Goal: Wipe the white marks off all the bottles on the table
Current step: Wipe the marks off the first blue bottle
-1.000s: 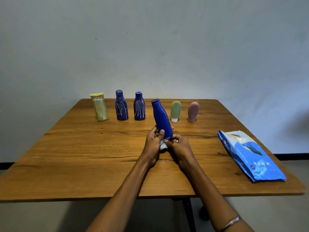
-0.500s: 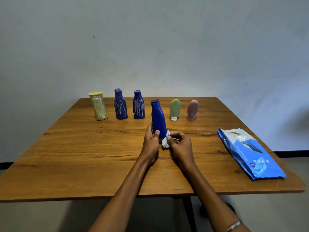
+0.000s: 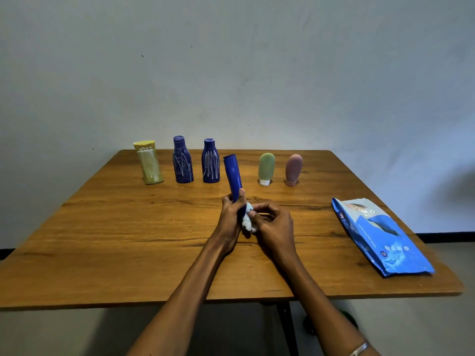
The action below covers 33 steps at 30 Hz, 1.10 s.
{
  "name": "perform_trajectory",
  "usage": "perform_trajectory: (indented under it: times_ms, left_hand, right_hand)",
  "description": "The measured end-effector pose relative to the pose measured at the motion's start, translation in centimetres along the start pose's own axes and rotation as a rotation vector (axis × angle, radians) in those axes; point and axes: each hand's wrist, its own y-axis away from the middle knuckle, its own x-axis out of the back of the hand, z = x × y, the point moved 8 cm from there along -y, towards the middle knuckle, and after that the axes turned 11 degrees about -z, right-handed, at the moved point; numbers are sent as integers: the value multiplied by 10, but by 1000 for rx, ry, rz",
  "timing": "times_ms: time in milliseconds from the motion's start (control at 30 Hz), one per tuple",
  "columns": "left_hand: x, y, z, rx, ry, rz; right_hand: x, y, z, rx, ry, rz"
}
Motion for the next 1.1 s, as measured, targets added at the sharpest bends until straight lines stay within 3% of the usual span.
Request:
perform_trajectory:
  times_ms: [333, 700, 1033, 1100]
  left_hand:
    - [-2, 4, 0, 9, 86, -10]
    - [5, 4, -8, 97, 295, -17]
    - [-8, 9, -5, 74, 184, -83]
    - [-5, 9, -5, 67, 198, -68]
  right_hand:
    - [10, 1, 4, 12, 104, 171]
    - [-19, 11, -32, 375, 543, -18]
    - [1, -31, -80, 504, 647, 81]
    - [-6, -36, -82, 515, 688, 34]
